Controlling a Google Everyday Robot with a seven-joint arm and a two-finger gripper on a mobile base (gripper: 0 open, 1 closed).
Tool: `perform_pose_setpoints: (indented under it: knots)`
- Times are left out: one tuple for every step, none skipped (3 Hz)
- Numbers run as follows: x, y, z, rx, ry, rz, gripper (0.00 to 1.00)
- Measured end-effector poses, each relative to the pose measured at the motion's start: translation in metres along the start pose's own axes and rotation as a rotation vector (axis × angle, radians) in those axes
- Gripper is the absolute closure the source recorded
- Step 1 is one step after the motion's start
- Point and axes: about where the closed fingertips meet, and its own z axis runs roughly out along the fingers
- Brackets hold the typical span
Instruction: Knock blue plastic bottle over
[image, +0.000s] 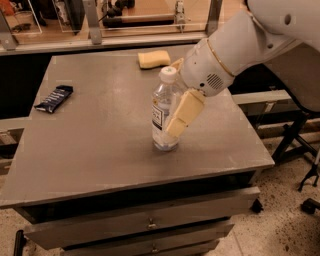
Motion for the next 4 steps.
perform_pose_setpoints:
  knots:
    - [0.009,-0.004,0.005,-0.013,-0.037,0.032,0.0]
    - [0.021,-0.016,-0.002,-0.005,-0.116,0.034,0.0]
    - [0.03,-0.02,-0.013,-0.005,-0.176,-0.019,0.0]
    - [0.034,-0.017,-0.016,-0.006,-0.214,-0.134,0.0]
